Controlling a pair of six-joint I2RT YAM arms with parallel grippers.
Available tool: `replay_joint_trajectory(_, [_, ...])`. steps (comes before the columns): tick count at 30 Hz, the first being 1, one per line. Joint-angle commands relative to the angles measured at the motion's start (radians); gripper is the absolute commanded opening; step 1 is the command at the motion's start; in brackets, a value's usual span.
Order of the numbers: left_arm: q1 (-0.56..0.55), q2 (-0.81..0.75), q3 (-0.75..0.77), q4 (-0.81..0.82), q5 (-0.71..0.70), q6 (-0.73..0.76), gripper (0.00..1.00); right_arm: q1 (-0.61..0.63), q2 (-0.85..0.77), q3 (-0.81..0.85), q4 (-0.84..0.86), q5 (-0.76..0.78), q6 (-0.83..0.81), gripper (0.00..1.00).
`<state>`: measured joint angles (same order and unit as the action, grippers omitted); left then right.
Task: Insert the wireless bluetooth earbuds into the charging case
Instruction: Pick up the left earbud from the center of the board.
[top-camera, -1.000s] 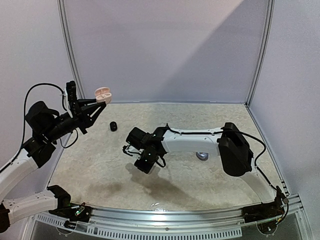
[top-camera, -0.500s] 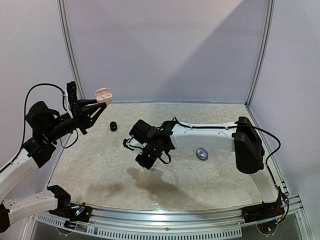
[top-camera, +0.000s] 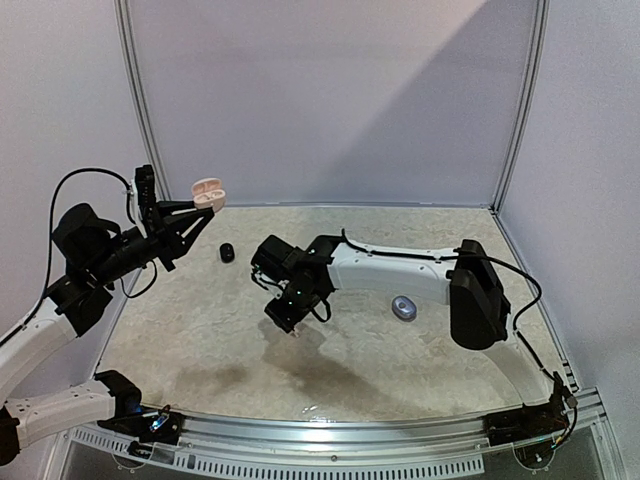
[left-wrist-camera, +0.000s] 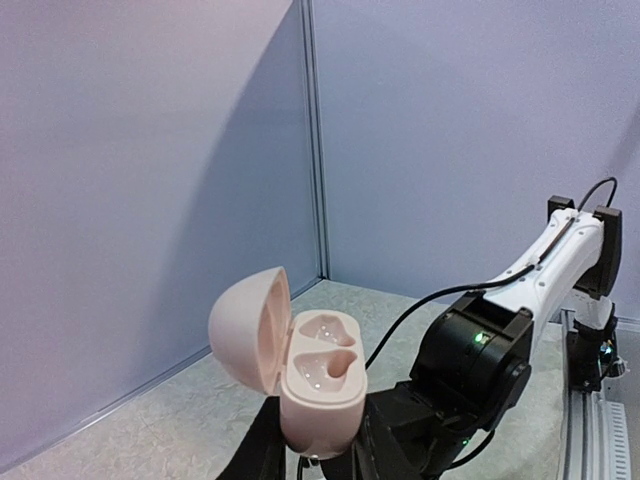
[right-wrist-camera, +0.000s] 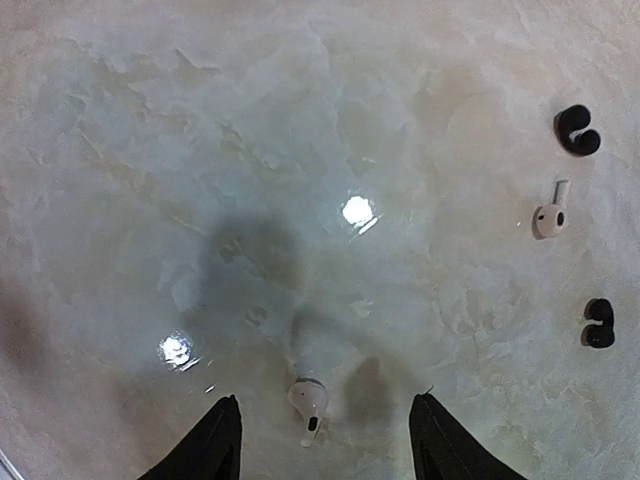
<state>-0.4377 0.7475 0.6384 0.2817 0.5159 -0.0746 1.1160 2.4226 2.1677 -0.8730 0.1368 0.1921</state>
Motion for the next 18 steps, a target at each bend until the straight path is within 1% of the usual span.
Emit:
replay_joint_trajectory(1, [0.011, -0.001, -0.019, -0.009, 0.012, 0.008, 0.0, -0.004, 0.045, 0.021, -0.039, -0.017, 0.046, 0.57])
replay_joint_trajectory(6, [0.011, 0.001, -0.02, -0.008, 0.014, 0.006, 0.0, -0.005, 0.082, 0.056, -0.049, -0.008, 0.058, 0.52])
replay_joint_trajectory(9, [0.011, 0.0, -0.02, -0.008, 0.015, 0.007, 0.0, -0.004, 0.1, 0.066, -0.055, -0.023, 0.06, 0.44])
replay_joint_trajectory(14, [0.01, 0.0, -0.02, -0.01, 0.015, 0.01, 0.0, -0.005, 0.116, 0.069, -0.064, -0.04, 0.059, 0.35])
replay_joint_trajectory(18, [0.011, -0.001, -0.021, -0.009, 0.016, 0.012, 0.0, -0.004, 0.125, 0.07, -0.069, -0.044, 0.059, 0.33])
